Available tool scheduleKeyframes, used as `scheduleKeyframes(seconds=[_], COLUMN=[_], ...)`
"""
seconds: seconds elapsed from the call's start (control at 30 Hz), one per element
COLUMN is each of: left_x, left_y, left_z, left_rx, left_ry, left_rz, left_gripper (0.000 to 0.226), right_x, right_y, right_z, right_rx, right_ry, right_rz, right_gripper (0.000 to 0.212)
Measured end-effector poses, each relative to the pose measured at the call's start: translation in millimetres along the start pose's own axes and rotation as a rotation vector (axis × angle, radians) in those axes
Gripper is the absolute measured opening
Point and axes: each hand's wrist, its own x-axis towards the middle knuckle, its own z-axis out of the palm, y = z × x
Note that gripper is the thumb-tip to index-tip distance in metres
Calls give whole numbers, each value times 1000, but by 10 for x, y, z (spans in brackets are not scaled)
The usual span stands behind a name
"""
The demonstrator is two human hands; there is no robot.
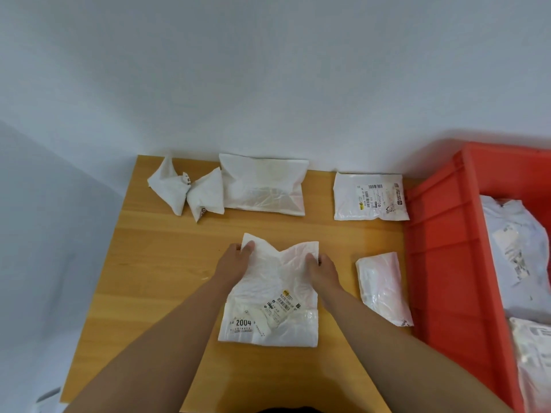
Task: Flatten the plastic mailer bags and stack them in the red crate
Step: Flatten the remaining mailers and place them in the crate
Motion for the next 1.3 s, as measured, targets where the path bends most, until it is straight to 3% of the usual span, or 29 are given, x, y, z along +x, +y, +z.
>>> scheduleKeyframes(seconds=[0.2,0.37,0.47,0.53,0.63,0.73,0.83,1.0,1.3], left_x=[29,21,-54,-110,-228,-249,-220,-175,43], left_y=[-110,-252,-257,-303,-363,-483,-614,-637,-623], left_z=[16,-11,46,113,213,339,442,484,452], left_rx=[-97,-181,-67,131,374,535,631,765,846], left_ry=[132,216,220,309,381,294,179,118,91], left_rz=[126,-12,51,167,366,563,609,703,862], left_gripper=[37,36,22,43,56,64,71,81,102], right_x=[133,202,154,97,-10,-35,-5,126,447], right_y=[3,65,57,129,378,638,750,627,459], right_z=[-66,-87,-23,18,56,87,112,160,164], right_rx=[-79,-76,-117,-214,-565,-821,-970,-1065,-1230], right_ry=[-68,63,97,165,269,131,18,-67,-198], right_rz=[-54,-100,-121,-216,-565,-776,-865,-1032,-1065], right_gripper=[32,33,23,46,64,73,84,100,122])
